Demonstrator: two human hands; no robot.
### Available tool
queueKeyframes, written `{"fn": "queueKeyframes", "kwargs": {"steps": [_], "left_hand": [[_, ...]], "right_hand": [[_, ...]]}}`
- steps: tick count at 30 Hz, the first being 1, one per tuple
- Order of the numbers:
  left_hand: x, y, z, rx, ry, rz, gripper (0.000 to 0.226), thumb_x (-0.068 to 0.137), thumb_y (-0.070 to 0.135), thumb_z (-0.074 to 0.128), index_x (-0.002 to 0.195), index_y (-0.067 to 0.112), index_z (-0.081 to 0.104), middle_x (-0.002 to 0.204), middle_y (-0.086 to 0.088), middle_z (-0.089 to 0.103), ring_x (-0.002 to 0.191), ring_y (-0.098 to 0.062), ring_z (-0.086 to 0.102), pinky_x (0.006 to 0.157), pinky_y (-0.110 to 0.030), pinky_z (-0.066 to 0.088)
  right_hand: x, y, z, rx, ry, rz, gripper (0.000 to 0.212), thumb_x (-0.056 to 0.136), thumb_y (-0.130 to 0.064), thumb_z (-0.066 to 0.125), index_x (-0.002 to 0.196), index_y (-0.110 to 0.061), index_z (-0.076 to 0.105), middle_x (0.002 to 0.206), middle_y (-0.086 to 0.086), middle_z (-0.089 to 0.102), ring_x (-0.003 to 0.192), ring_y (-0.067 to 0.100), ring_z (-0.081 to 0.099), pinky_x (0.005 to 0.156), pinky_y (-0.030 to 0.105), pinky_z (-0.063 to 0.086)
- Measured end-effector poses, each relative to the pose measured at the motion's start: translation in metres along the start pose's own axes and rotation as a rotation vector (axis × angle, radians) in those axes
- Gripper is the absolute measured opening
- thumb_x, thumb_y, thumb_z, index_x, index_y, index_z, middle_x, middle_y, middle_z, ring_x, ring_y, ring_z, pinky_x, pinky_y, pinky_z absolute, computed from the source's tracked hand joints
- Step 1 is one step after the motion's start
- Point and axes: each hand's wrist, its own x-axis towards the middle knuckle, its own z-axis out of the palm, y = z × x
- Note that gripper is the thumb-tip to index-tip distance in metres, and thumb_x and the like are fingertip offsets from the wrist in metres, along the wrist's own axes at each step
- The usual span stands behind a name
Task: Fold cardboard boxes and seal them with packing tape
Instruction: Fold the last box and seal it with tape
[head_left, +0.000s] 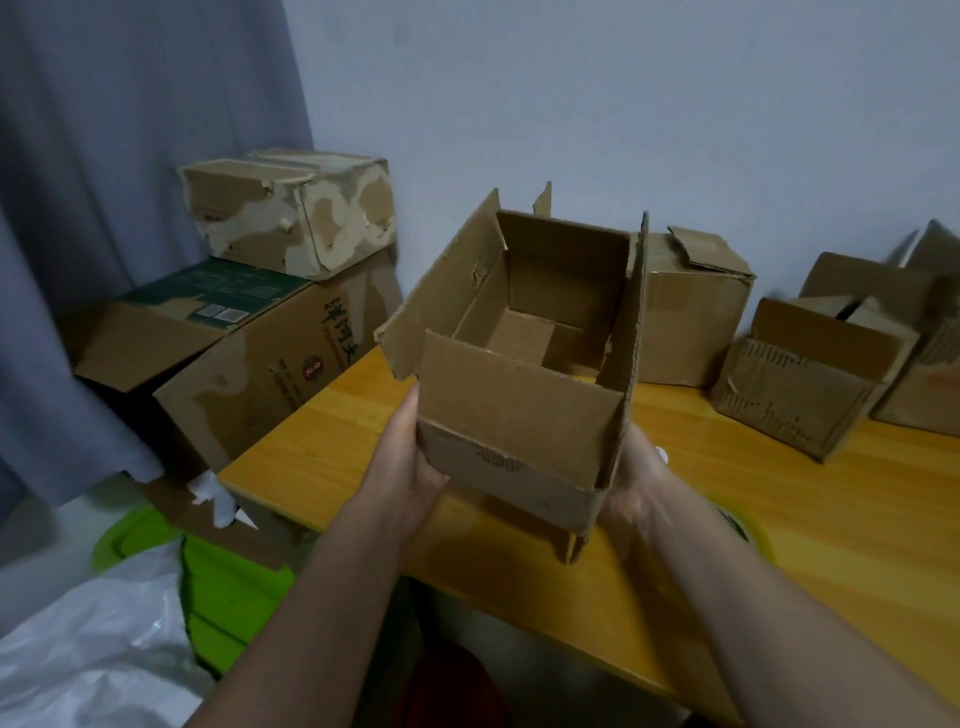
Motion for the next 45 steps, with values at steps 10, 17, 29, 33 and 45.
{"fn": "queueKeyframes", "kwargs": {"steps": [10, 17, 29, 33, 45], "left_hand": [[-0.004, -0.001, 0.0, 0.029, 0.187, -0.04, 0.025, 0.086, 0.04, 0.067, 0.098, 0.019, 0.074, 0.099, -0.004, 0.075, 0.092, -0.024, 0.071, 0.085, -0.045, 0.056], [-0.015, -0.02, -0.019, 0.164, 0.346, -0.131, 0.032, 0.085, 0.038, 0.071, 0.105, 0.013, 0.071, 0.099, -0.004, 0.068, 0.09, -0.024, 0.062, 0.062, -0.034, 0.05], [-0.029, -0.043, -0.021, 0.359, 0.354, -0.153, 0.026, 0.093, 0.034, 0.062, 0.111, 0.016, 0.067, 0.1, -0.001, 0.067, 0.09, -0.02, 0.062, 0.067, -0.034, 0.053], [-0.048, -0.048, -0.027, 0.292, 0.354, -0.254, 0.027, 0.089, 0.038, 0.066, 0.095, 0.012, 0.07, 0.093, -0.006, 0.071, 0.085, -0.023, 0.064, 0.067, -0.035, 0.052], [-0.015, -0.037, -0.032, 0.832, 0.413, 0.086, 0.052, 0.093, 0.052, 0.052, 0.059, 0.013, 0.05, 0.066, -0.006, 0.052, 0.063, -0.021, 0.047, 0.06, -0.033, 0.036]], "right_hand": [[0.004, 0.015, 0.004, -0.082, 0.02, 0.087, 0.055, 0.094, -0.057, 0.043, 0.084, -0.01, 0.07, 0.091, 0.017, 0.07, 0.077, 0.032, 0.068, 0.065, 0.046, 0.055], [-0.01, 0.007, 0.002, -0.329, 0.098, 0.063, 0.044, 0.095, -0.028, 0.049, 0.054, -0.013, 0.056, 0.052, 0.005, 0.058, 0.045, 0.016, 0.054, 0.048, 0.024, 0.047], [-0.069, -0.057, 0.037, -1.047, -0.006, -0.495, 0.074, 0.095, -0.011, 0.054, 0.151, -0.035, 0.013, 0.148, 0.004, 0.035, 0.127, 0.026, 0.044, 0.103, 0.04, 0.042], [-0.069, -0.053, 0.031, -1.213, -0.047, -0.284, 0.06, 0.096, -0.001, 0.043, 0.148, -0.021, 0.022, 0.12, 0.005, 0.049, 0.104, 0.023, 0.053, 0.075, 0.029, 0.052], [-0.038, -0.057, 0.032, -1.188, 0.034, -0.334, 0.045, 0.093, 0.0, 0.048, 0.136, -0.013, 0.04, 0.113, 0.008, 0.058, 0.107, 0.029, 0.056, 0.092, 0.044, 0.051]]}}
